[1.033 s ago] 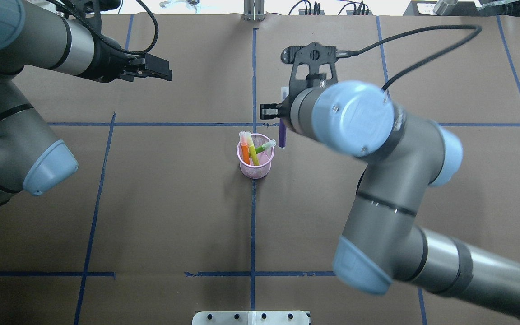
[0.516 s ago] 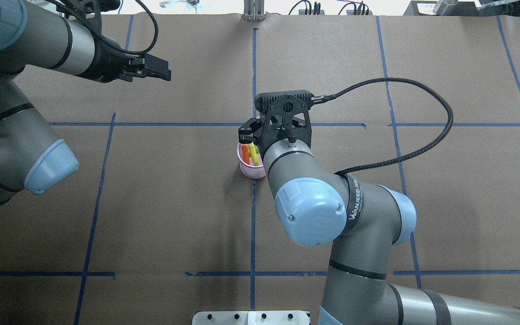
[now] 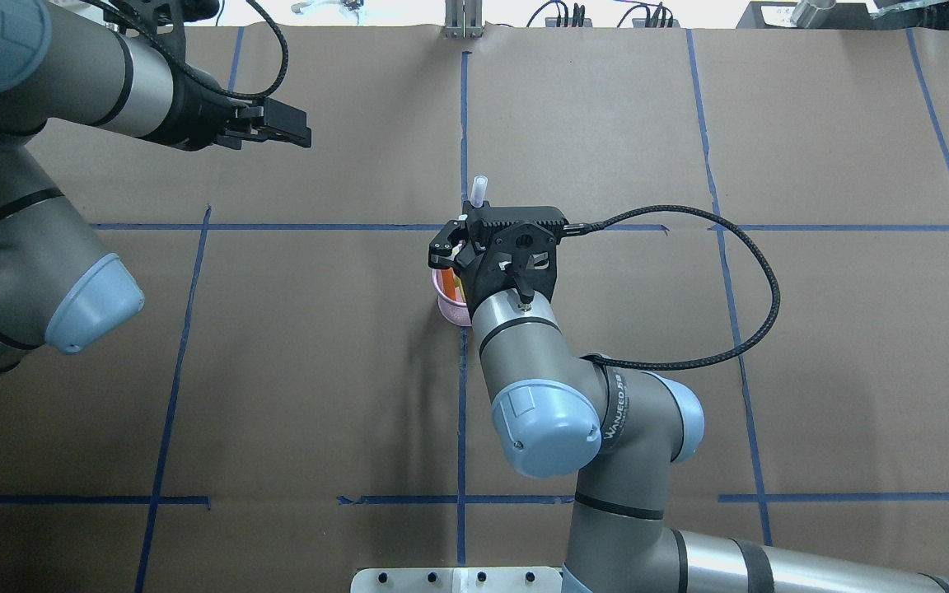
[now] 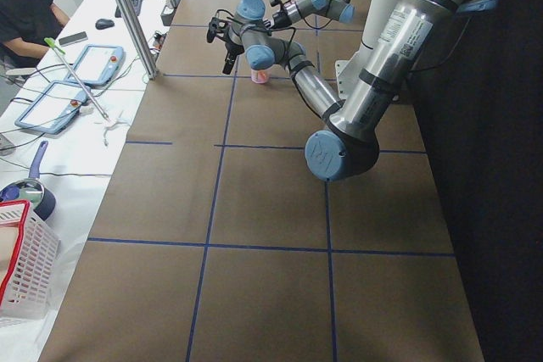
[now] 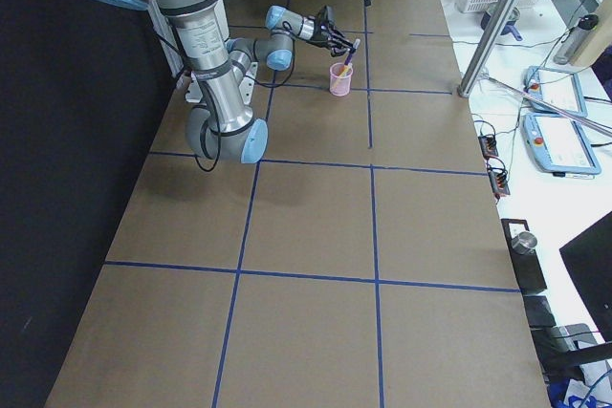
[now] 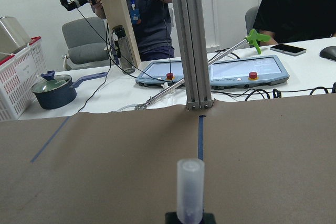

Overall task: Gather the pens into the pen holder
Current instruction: 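Lower the right gripper and open it to drop the marker into the cup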

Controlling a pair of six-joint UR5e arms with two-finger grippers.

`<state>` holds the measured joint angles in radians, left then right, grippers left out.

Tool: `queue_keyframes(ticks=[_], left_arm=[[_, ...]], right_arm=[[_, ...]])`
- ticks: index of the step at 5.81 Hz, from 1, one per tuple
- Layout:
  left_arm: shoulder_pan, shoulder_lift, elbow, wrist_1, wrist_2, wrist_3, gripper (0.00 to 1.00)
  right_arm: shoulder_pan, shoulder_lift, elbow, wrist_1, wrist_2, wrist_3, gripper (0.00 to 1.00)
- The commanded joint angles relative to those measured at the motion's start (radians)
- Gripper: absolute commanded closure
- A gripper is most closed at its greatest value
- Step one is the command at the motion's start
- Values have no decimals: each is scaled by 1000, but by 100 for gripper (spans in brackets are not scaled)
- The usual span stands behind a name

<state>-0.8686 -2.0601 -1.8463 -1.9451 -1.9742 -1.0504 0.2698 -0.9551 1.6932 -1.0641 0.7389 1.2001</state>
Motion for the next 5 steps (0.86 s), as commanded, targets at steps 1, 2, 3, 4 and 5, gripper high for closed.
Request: queue_keyframes(ticks=[1, 2, 3, 4, 5], left_arm=[[0, 0, 1, 0, 0, 0, 0], [0, 0, 1, 0, 0, 0, 0], [0, 0, 1, 0, 0, 0, 0], [0, 0, 1, 0, 0, 0, 0], [0, 0, 1, 0, 0, -2, 0]], right_arm=[[-44, -8, -32, 15, -44, 4, 97], [-73, -22, -30, 15, -68, 4, 97], [-84, -27, -26, 16, -76, 6, 97], [-92, -34, -27, 16, -91, 4, 80], [-92, -33, -29, 15, -92, 1, 32]])
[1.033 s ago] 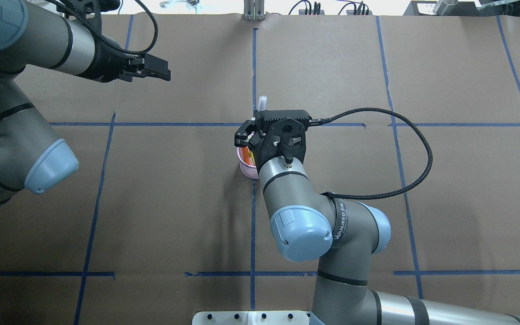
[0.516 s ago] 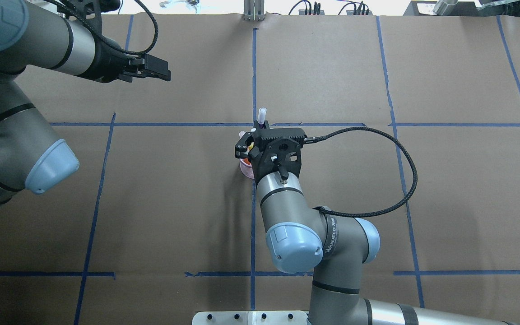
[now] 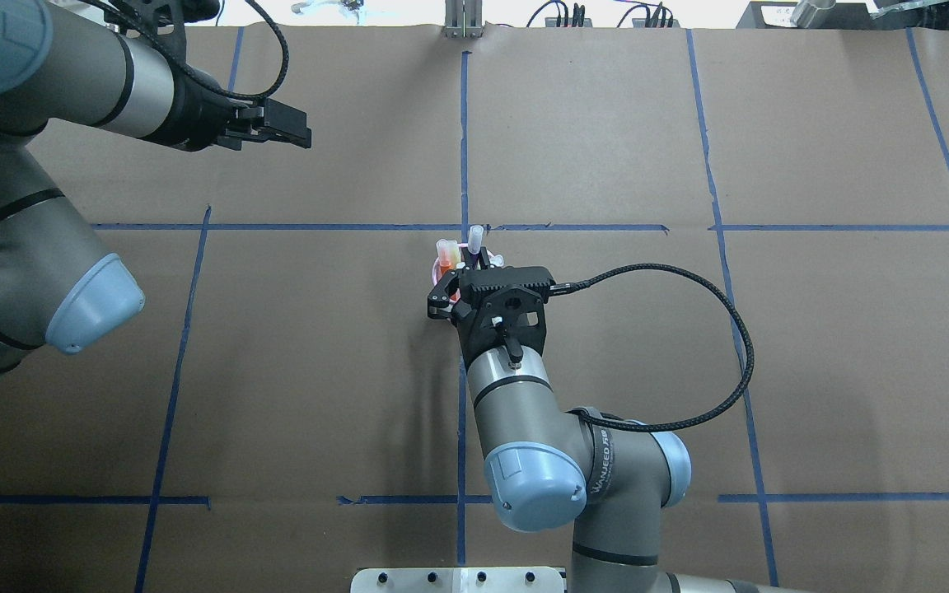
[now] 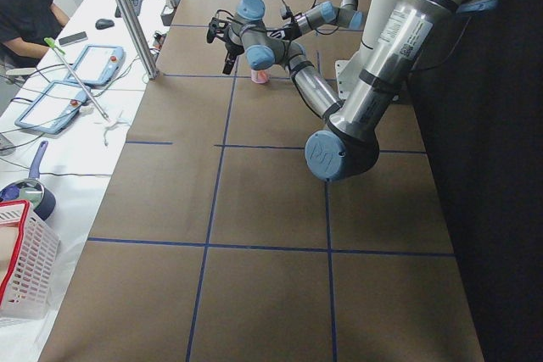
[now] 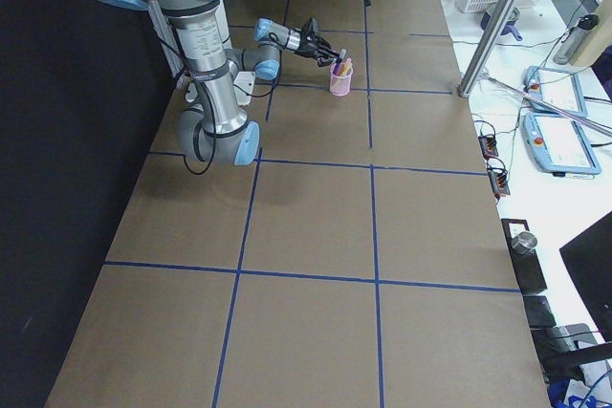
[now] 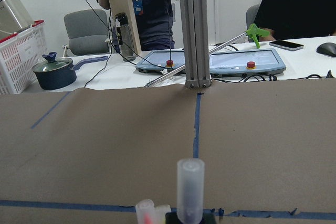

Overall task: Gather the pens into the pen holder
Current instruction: 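Lower the right gripper and open it to drop the marker into the cup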

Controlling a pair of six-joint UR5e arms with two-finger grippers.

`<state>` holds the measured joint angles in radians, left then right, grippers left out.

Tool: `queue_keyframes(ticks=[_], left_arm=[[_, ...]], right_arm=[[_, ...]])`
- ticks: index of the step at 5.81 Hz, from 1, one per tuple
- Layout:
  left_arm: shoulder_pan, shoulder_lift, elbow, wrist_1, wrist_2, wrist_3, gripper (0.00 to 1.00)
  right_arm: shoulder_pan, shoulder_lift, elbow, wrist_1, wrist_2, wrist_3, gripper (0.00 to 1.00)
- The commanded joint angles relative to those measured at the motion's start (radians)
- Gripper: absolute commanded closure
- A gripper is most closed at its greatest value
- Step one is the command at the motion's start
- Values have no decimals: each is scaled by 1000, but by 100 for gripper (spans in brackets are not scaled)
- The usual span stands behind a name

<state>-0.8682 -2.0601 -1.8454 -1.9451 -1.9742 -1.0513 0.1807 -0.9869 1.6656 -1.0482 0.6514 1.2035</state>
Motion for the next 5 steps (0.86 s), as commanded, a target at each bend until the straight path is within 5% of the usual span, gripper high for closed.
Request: queue_keyframes(ticks=[1, 4, 5], left_arm=[[0, -2, 0, 0, 0, -1, 0], [-2, 0, 2, 0, 0, -1, 0], [-2, 0, 2, 0, 0, -1, 0]], right_arm=[[-3, -1, 5, 1, -6, 1, 8], [17, -10, 159, -2, 4, -4, 2], [60, -15, 173, -1, 80, 2, 2]])
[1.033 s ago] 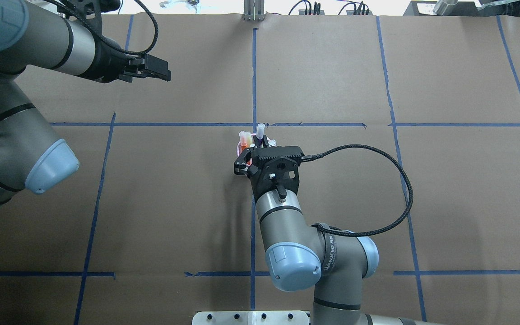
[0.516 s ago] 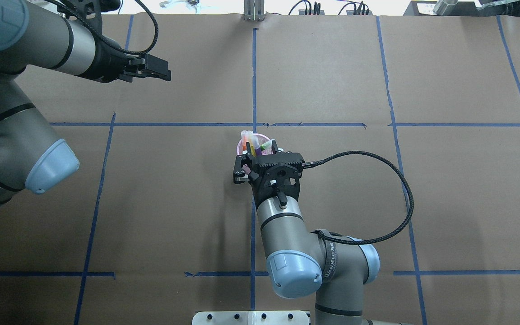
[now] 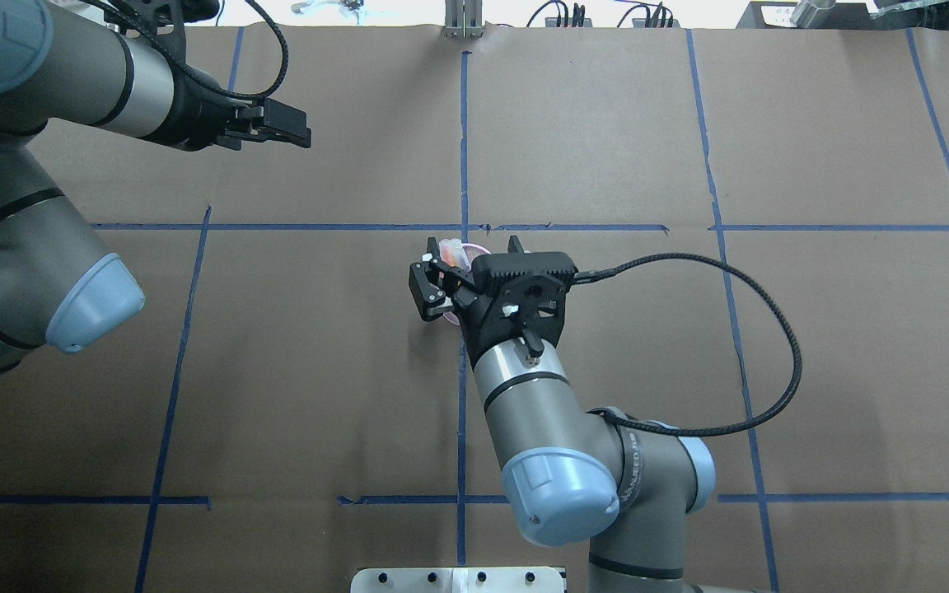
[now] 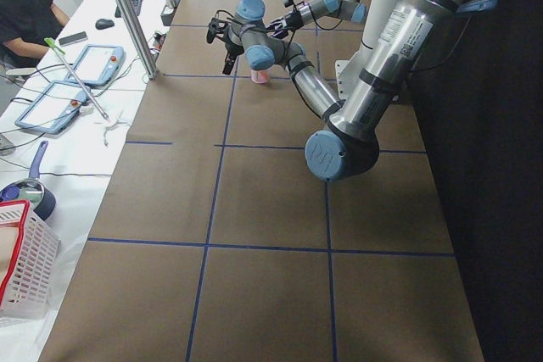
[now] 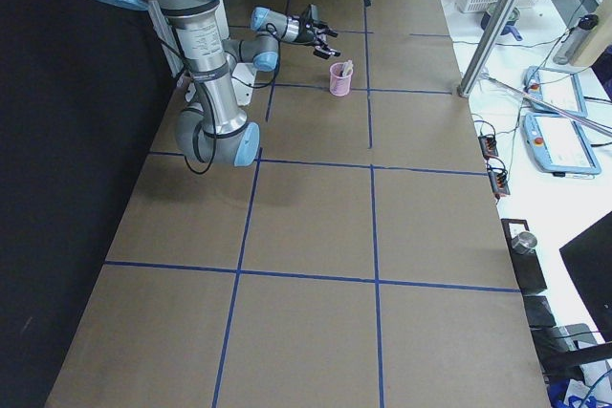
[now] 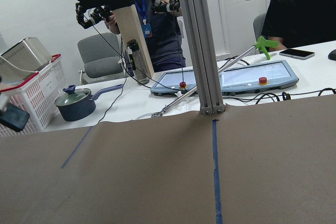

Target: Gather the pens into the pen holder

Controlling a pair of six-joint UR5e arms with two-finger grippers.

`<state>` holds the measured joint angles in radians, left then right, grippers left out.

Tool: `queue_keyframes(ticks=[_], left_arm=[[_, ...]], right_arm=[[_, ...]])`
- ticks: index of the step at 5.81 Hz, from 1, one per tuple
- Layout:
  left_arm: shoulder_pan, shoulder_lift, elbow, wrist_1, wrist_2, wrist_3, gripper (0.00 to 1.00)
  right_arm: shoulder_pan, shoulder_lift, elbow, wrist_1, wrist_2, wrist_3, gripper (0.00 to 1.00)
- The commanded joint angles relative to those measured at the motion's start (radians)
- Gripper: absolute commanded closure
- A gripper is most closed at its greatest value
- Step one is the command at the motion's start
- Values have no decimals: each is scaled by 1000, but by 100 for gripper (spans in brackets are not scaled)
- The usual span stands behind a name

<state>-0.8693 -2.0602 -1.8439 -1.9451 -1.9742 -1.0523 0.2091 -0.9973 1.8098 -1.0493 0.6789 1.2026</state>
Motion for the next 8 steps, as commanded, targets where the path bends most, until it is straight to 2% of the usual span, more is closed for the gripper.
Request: queue_keyframes(ticks=[1, 2, 3, 4, 5, 6, 7, 8], left_arm=[[-2, 0, 0, 0, 0, 2, 0], [-13, 12, 3, 1, 0, 5, 0], [-37, 26, 6, 15, 0, 15, 0], [-71, 38, 30, 17, -6, 82, 0], [-104, 67, 44, 20, -8, 159, 0], [-137, 122, 46, 20, -17, 283, 0], [-199, 144, 63, 94, -90, 445, 0], [-289, 144, 60, 247, -154, 616, 0]], right_arm=[[91, -29, 37, 0, 159, 2, 2], [164, -44, 37, -5, 291, 2, 2], [265, -78, 40, -11, 461, -11, 2], [389, -110, 40, -38, 658, -44, 2], [497, -139, 40, -73, 806, -128, 2], [618, -147, 33, -174, 979, -225, 1], [729, -144, 33, -342, 1113, -415, 1], [827, -182, 26, -441, 1236, -557, 1]])
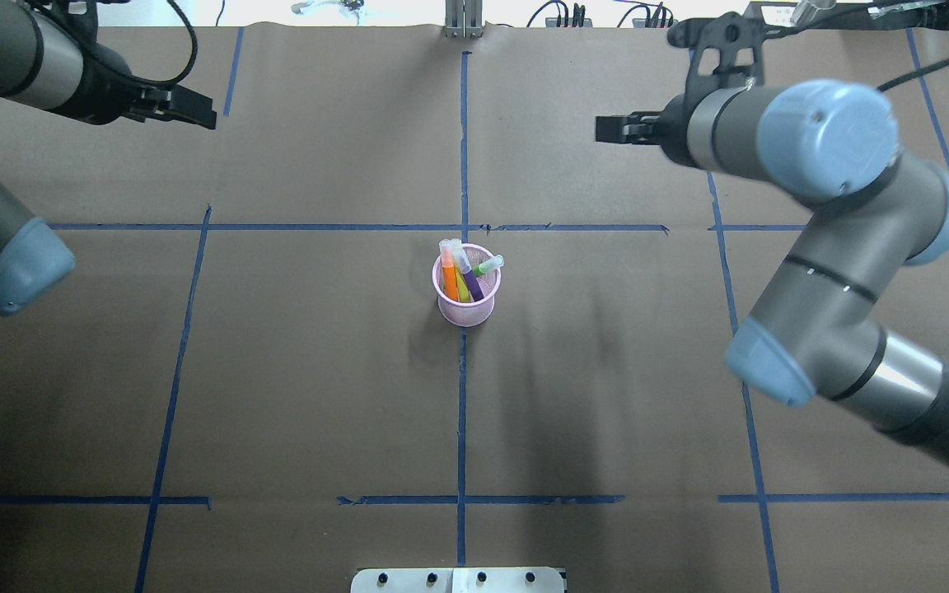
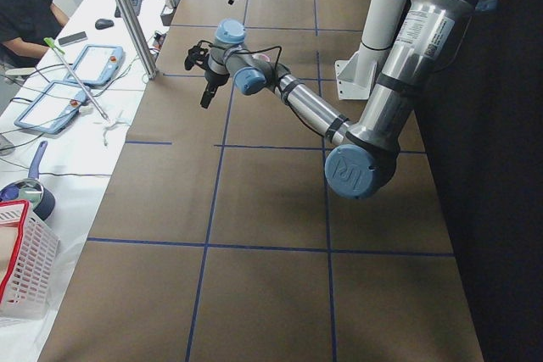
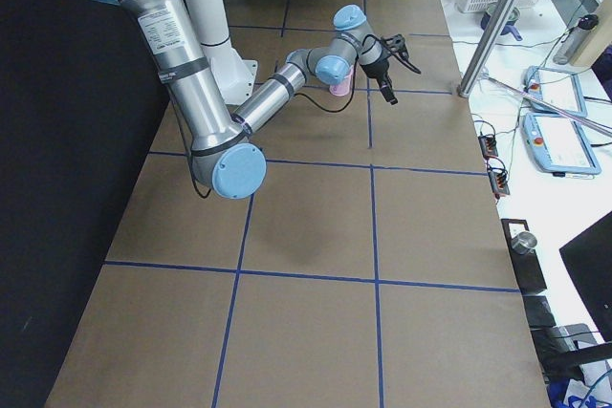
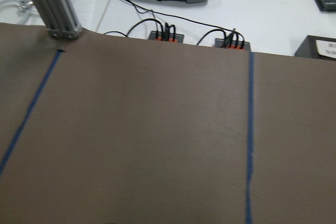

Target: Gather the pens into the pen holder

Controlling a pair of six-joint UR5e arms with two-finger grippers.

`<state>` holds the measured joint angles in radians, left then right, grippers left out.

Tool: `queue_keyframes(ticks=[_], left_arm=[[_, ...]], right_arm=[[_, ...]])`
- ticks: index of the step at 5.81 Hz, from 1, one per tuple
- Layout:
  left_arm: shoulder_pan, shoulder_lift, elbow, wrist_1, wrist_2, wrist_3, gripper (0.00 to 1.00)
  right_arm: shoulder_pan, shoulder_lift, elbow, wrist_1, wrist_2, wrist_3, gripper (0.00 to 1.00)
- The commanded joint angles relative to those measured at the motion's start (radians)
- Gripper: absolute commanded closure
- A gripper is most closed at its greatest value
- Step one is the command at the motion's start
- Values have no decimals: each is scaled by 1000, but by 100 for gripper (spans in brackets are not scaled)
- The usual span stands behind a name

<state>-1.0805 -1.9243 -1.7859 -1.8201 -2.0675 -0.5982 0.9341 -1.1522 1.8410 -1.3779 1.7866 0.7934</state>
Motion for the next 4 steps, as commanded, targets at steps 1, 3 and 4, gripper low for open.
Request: queue_keyframes(ticks=[1, 3, 4], left_arm=[[-175, 8, 14, 256, -77, 366, 0], [-316, 22, 98, 376, -82, 636, 0], [-361, 56, 106, 401, -104, 668, 0]], right_arm=[[223, -78, -63, -125, 316, -295, 1], [426, -171, -179, -150, 469, -512, 0], [518, -187, -215, -208, 496, -698, 0]])
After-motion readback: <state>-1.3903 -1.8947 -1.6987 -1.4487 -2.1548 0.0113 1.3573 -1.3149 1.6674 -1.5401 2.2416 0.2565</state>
